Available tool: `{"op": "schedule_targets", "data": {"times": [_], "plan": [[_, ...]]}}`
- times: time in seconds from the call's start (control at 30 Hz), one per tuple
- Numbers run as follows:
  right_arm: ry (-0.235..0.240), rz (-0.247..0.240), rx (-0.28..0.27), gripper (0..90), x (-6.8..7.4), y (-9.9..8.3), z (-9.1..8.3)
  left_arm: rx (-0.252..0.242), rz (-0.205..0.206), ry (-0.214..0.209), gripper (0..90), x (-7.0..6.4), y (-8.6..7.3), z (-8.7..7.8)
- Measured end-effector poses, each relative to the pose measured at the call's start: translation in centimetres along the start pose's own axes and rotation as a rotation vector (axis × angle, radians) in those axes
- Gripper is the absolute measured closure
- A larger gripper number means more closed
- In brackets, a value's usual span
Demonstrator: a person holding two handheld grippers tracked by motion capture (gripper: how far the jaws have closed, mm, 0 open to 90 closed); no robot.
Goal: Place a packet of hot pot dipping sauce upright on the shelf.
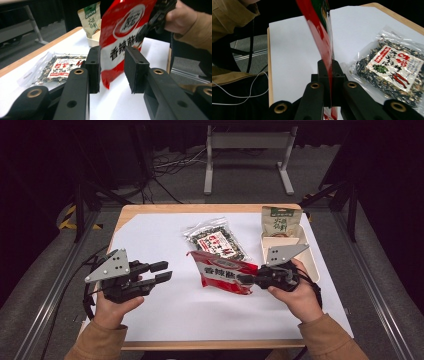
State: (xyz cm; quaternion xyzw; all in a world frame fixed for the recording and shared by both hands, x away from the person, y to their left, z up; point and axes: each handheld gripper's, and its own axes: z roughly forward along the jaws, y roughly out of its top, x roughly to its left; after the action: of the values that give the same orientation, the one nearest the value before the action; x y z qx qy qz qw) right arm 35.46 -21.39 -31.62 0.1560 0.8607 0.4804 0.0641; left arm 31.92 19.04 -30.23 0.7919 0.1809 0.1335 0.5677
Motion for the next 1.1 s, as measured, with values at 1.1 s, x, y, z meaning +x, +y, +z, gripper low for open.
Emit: {"op": "schedule_targets", "data": {"times": [1.1], "plan": [[-0.123,0.111,-0.082,89.6,-5.3,1.6,-6.9,-0.004,-0.099,0.071,63.8,2.4,-2.2,0.2]]}}
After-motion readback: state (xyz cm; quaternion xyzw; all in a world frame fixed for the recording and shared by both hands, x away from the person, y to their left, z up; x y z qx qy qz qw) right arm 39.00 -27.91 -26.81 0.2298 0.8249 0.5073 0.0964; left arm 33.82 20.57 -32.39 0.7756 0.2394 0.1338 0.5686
